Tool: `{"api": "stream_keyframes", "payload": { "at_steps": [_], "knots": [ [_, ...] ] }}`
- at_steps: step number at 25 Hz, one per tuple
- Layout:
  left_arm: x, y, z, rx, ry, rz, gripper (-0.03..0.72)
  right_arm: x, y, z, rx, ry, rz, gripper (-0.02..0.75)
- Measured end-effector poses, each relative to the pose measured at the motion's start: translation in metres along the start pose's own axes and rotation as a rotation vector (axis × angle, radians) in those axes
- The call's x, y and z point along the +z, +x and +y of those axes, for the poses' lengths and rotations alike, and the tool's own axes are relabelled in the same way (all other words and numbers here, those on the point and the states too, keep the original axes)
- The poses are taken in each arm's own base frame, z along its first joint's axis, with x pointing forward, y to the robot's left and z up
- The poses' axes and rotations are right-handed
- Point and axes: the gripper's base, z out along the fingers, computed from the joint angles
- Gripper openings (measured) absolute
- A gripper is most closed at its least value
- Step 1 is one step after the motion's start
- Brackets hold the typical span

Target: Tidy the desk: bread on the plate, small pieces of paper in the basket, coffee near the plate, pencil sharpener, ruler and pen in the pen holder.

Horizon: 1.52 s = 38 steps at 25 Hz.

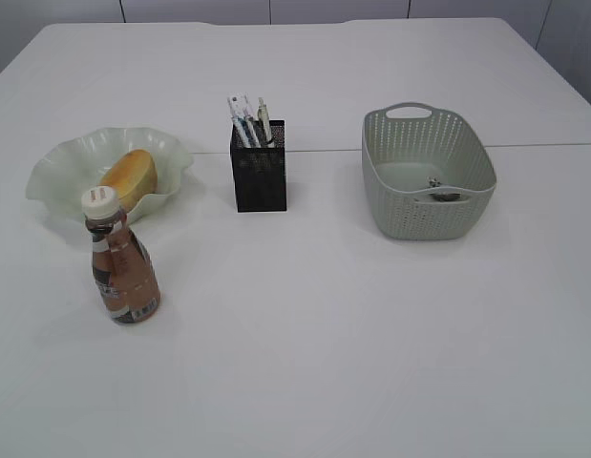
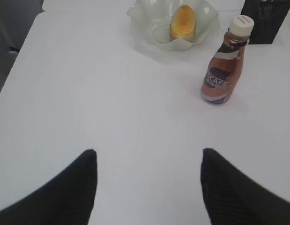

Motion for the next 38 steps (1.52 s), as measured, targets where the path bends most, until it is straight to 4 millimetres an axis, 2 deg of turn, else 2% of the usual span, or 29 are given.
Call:
{"api": "stream_keyframes", "payload": {
  "at_steps": [5, 19, 30, 38],
  "knots": [
    [0.0, 0.0, -0.0012, -0.004, 0.013, 0.0, 0.538, 0.0, 0.0, 0.0, 0.0, 0.0, 0.0, 0.261],
    [-0.0001, 0.0002, -0.0031, -0.005, 0.035, 0.002, 0.539, -0.0005, 0.0003, -0.0001, 0.001, 0.0, -0.004, 0.261],
    [-0.0001, 0.0002, -0.0032, -0.004, 0.035, 0.002, 0.539, -0.0082, 0.0065, -0.0015, 0.012, -0.005, -0.067, 0.261],
    [-0.0003, 0.0003, -0.0036, -0.031, -0.015, -0.002, 0.539, -0.0082, 0.0069, 0.0025, 0.03, -0.049, -0.062, 0.26]
  ]
}}
